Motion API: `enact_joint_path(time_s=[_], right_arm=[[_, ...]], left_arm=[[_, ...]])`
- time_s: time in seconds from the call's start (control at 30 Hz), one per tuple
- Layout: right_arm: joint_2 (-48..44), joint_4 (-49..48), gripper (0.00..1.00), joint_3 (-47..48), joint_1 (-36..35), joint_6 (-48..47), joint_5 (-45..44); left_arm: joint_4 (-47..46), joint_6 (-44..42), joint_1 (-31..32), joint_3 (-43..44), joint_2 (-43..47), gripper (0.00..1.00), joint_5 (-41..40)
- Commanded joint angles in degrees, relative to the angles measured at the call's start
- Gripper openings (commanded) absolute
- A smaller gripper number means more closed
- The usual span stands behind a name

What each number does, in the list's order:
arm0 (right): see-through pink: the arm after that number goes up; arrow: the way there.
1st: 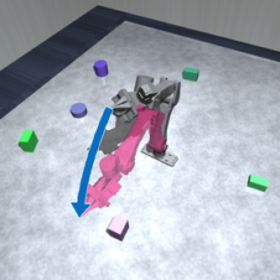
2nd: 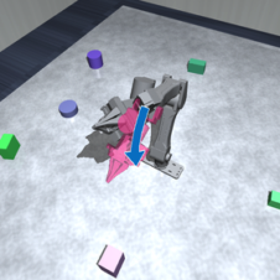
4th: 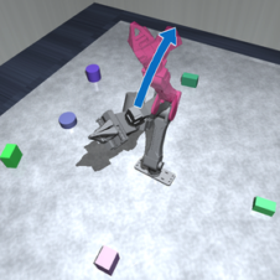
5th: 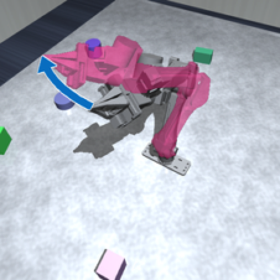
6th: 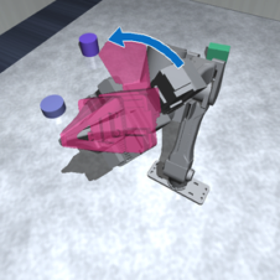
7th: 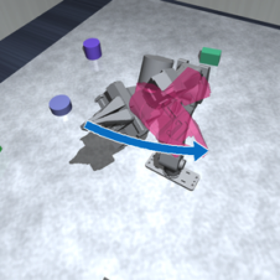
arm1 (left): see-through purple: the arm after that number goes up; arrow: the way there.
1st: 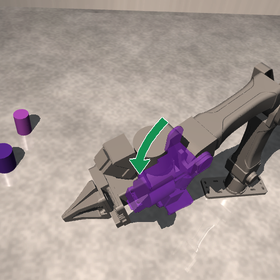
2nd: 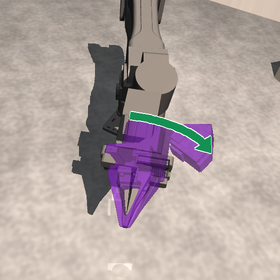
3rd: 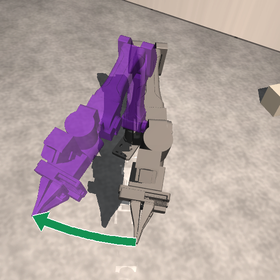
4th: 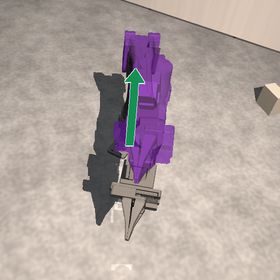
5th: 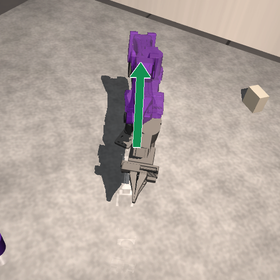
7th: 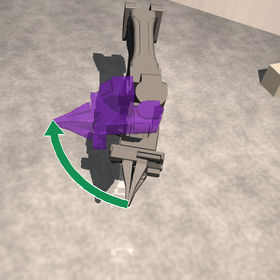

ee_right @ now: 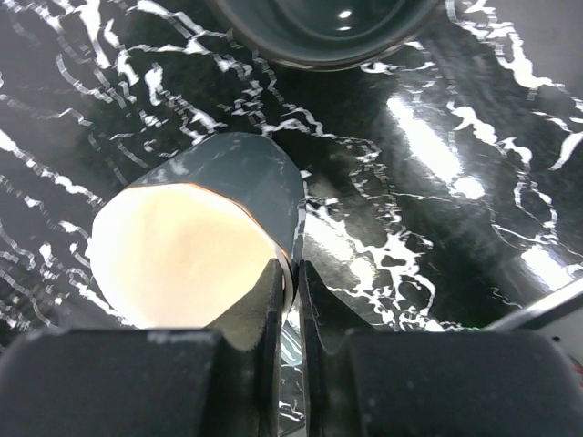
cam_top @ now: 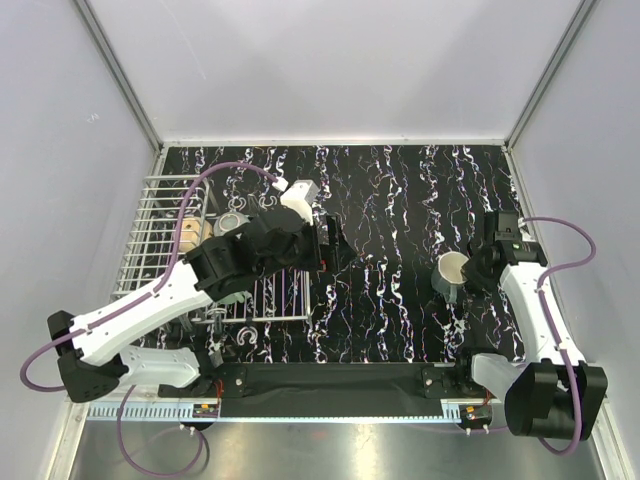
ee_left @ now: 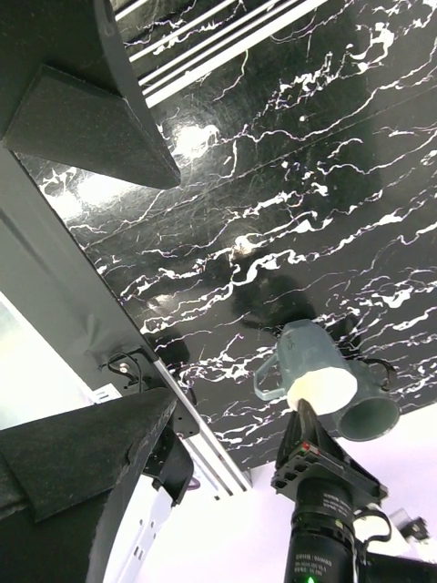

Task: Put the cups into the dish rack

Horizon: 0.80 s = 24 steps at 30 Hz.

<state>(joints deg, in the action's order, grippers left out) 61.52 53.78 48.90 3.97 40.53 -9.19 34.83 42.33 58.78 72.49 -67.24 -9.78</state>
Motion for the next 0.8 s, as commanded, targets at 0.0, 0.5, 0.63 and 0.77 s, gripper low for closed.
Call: enact_joint_path(time_s=[0.0,0.5,0.63,0.77], right_arm=[[-0.4,-3.4,0.00,-1.3,-0.1,-1.8,6.0],[2.8,-4.9,0.00,7.5,-28.7,-3.0,8.7],[5.8,-5.4,0.00,8.8,-33.8,-1.9,8.0],[8.7,-6.1,0.00,9.3,-38.0,-0.6,5.4]], left_arm=[[-3.2,0.4,0.2,2.0,-1.0,0.98,1.8],[-0.7,1.8,0.2,3.4,-3.4,0.97,0.4],[-0.2,3.3,0.2,2.6,-3.5,0.93,-0.1],[-0.2,4.9,0.2,1.9,-4.1,0.90,0.4]])
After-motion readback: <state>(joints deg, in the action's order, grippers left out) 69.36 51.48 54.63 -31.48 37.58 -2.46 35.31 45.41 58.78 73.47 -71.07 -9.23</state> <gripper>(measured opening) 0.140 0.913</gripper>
